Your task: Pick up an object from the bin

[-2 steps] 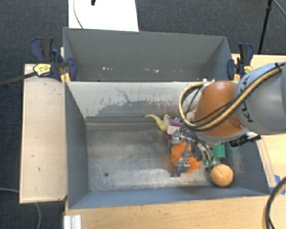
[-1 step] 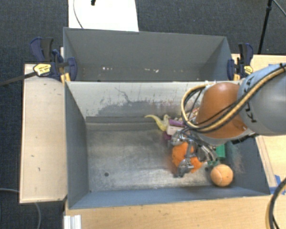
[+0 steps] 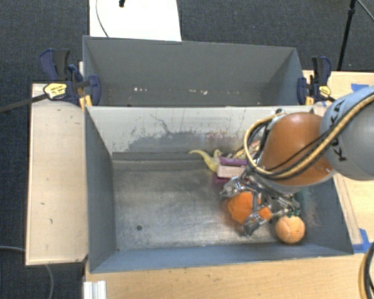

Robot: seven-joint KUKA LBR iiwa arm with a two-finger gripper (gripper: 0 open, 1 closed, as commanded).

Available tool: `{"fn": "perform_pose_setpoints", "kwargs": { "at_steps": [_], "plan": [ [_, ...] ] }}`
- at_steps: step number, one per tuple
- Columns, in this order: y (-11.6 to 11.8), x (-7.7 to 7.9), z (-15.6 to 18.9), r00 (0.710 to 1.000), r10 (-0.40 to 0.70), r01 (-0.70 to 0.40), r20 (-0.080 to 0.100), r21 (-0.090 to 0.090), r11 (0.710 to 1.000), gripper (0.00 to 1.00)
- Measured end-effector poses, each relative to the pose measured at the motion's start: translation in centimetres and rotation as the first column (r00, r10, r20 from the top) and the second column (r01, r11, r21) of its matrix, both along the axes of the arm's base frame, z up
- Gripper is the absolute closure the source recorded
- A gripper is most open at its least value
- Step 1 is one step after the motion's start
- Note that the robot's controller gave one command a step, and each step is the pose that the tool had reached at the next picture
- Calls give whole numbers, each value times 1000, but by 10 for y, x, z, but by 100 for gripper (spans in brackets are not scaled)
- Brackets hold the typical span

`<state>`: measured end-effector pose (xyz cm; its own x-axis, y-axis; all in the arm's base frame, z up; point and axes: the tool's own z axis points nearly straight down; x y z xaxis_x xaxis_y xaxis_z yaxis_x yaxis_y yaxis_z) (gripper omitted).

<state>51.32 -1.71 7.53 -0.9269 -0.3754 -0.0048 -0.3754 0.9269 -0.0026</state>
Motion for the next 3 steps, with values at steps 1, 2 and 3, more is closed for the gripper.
{"fn": "perform_pose_setpoints", "kwargs": {
  "at_steps": [1,2,3],
  "plan": [
    [-60,-21,-2,939,-343,343,-5,11,939,100],
    [-60,-21,-2,939,-343,343,-5,11,939,100],
    [-51,4,68,951,-308,308,-4,2,951,100]
  ]
}}
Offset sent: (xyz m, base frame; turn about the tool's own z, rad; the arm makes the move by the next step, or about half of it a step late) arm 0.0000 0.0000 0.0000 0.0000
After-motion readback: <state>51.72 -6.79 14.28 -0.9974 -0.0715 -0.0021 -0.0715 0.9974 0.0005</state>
